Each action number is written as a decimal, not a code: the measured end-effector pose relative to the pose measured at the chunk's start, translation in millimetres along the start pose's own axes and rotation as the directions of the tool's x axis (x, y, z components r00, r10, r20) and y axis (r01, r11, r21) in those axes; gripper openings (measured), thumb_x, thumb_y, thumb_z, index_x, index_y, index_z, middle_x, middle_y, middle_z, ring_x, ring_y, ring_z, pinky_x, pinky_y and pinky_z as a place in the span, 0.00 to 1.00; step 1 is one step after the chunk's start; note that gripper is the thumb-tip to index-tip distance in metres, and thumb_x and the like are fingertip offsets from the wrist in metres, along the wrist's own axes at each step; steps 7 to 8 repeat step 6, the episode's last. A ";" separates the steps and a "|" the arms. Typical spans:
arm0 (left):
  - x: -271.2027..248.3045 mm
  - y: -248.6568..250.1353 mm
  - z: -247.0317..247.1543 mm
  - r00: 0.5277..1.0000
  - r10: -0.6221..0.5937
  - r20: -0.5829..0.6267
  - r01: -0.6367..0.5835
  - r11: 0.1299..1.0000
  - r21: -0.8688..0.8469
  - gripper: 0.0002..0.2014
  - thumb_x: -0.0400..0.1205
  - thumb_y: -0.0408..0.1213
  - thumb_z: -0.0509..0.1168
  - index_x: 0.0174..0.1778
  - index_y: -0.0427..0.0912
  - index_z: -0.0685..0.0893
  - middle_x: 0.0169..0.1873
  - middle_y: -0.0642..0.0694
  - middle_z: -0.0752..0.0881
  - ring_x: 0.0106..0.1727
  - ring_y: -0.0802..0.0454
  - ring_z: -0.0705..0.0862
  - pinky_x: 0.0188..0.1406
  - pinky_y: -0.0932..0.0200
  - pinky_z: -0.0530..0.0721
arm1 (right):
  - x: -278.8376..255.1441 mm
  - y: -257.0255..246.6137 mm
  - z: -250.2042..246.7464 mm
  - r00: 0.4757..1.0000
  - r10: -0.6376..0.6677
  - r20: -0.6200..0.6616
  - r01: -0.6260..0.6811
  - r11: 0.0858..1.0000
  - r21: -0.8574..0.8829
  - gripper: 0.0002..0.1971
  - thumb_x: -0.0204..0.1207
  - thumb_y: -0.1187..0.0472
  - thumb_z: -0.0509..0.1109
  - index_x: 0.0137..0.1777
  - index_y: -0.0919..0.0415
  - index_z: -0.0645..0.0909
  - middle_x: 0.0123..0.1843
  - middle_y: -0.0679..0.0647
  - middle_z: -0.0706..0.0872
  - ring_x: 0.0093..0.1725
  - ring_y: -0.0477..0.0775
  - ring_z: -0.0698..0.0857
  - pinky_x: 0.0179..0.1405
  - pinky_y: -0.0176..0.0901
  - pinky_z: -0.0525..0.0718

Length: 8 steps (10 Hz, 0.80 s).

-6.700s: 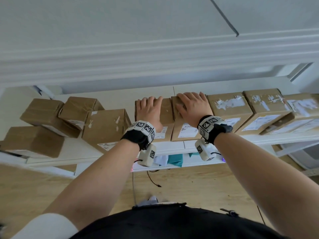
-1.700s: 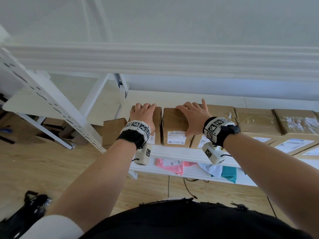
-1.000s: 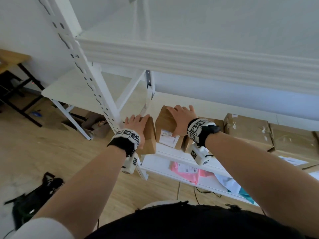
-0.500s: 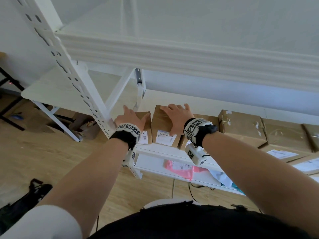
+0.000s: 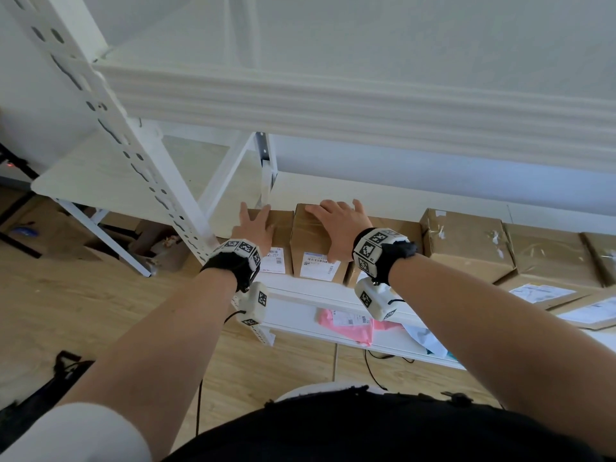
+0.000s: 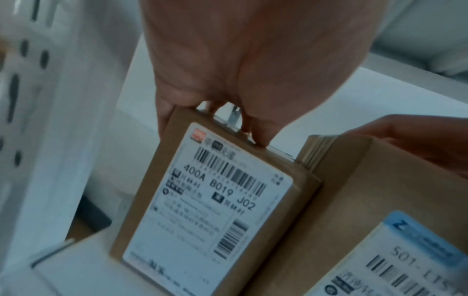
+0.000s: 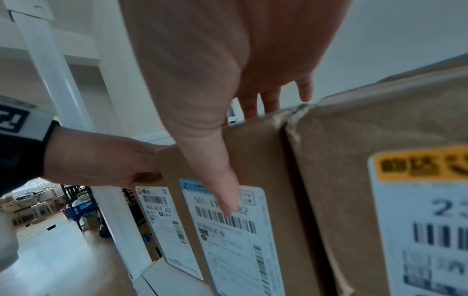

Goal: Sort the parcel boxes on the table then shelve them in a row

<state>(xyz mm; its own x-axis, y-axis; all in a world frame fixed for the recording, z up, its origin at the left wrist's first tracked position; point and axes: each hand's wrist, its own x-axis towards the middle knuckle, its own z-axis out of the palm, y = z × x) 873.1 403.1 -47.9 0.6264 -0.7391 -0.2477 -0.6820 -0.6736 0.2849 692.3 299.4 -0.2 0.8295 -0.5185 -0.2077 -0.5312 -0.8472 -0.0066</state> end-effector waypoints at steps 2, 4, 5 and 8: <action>-0.7 1.4 -2.0 0.999 -0.009 0.042 0.010 1.000 -0.010 0.29 0.89 0.45 0.50 0.85 0.65 0.49 0.87 0.48 0.38 0.77 0.30 0.65 0.71 0.40 0.72 | 2.2 -3.0 2.4 1.000 0.010 -0.014 -0.010 1.000 -0.002 0.56 0.58 0.52 0.83 0.84 0.46 0.53 0.77 0.52 0.68 0.73 0.60 0.72 0.72 0.63 0.68; -3.9 9.9 -2.4 1.000 0.009 -0.015 -0.008 0.995 0.099 0.26 0.90 0.45 0.50 0.85 0.62 0.54 0.87 0.45 0.38 0.86 0.34 0.41 0.84 0.36 0.41 | -3.0 -3.9 3.6 1.000 0.007 -0.027 -0.006 1.000 0.008 0.58 0.60 0.45 0.84 0.85 0.47 0.50 0.84 0.54 0.61 0.82 0.61 0.62 0.81 0.72 0.52; -6.7 22.6 -10.3 0.990 0.074 -0.124 -0.066 0.996 0.066 0.21 0.90 0.43 0.52 0.81 0.58 0.69 0.87 0.45 0.48 0.86 0.36 0.41 0.84 0.36 0.40 | -6.9 -1.7 2.2 0.998 0.016 -0.055 -0.011 0.997 0.075 0.59 0.61 0.34 0.80 0.86 0.45 0.49 0.87 0.52 0.58 0.85 0.60 0.56 0.82 0.72 0.45; -11.6 41.4 -18.4 0.969 0.114 -0.219 -0.125 0.991 -0.038 0.19 0.90 0.44 0.53 0.76 0.53 0.77 0.84 0.45 0.64 0.85 0.38 0.49 0.84 0.39 0.47 | -14.9 3.1 -0.8 0.985 0.084 -0.149 -0.058 0.984 0.169 0.51 0.65 0.31 0.75 0.85 0.46 0.57 0.84 0.50 0.66 0.84 0.57 0.61 0.83 0.67 0.48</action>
